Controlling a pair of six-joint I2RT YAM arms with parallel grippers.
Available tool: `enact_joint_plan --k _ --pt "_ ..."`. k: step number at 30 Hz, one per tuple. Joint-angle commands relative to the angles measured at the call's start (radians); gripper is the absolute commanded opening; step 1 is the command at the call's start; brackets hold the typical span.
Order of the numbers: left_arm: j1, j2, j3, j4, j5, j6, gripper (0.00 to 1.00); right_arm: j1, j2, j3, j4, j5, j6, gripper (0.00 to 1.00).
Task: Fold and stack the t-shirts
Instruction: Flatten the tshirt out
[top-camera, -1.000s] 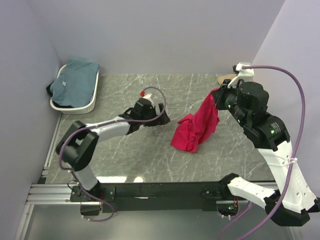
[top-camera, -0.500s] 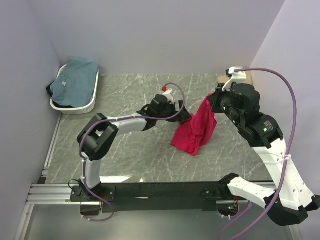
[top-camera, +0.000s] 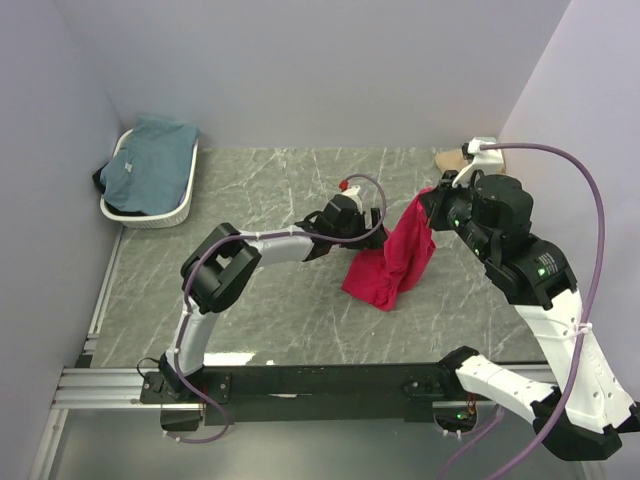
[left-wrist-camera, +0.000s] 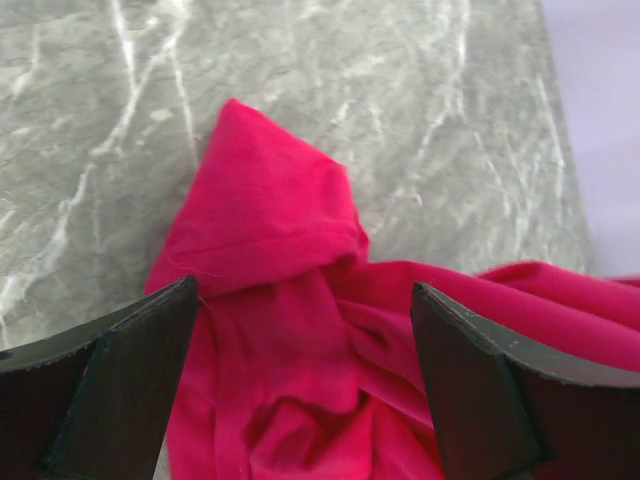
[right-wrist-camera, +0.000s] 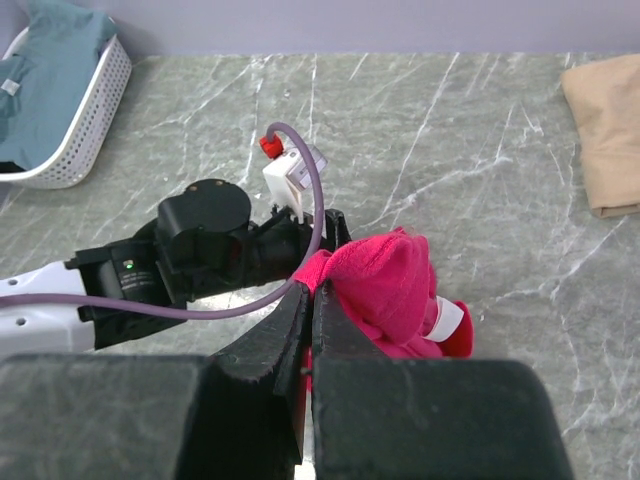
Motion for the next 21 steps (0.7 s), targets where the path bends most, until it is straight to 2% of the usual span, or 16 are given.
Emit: enact_joint_plan --k 1,5,7,8,9,11,15,18,21 --pt "0.0 0.042 0.08 -0.034 -0.051 0.002 0.9 -0.001 -0.021 0.001 0.056 0.009 0.008 0.0" --pt "-0.002 0.079 0.111 -0.033 -0.066 -0.014 0.85 0.0 -0.023 -0.01 0.061 -0.004 0.007 0.0" --pt "-0.002 0.1 0.134 -0.039 -0.078 -0.02 0.75 0.0 -0.027 -0.016 0.064 -0.014 0.005 0.0" --pt "0.0 0.106 0.142 -0.046 -0.082 -0.02 0.65 0.0 -0.029 -0.019 0.065 -0.015 0.007 0.0" --pt "-0.002 0.113 0.151 -0.049 -0.088 -0.018 0.36 -0.001 -0.029 -0.019 0.065 -0.017 0.007 0.0" --pt "0.0 0.129 0.177 -0.066 -0.105 -0.02 0.04 -0.001 -0.032 -0.023 0.067 -0.02 0.007 0.0" --pt "0.0 0.102 0.18 -0.111 -0.129 0.014 0.01 -0.001 -0.044 -0.035 0.067 -0.009 0.002 0.0" --pt "0.004 0.006 0.13 -0.141 -0.232 0.064 0.01 -0.001 -0.058 -0.053 0.056 0.046 -0.001 0.0" --pt "0.024 -0.189 0.055 -0.218 -0.333 0.106 0.01 -0.001 -0.069 -0.067 0.036 0.124 0.001 0.0"
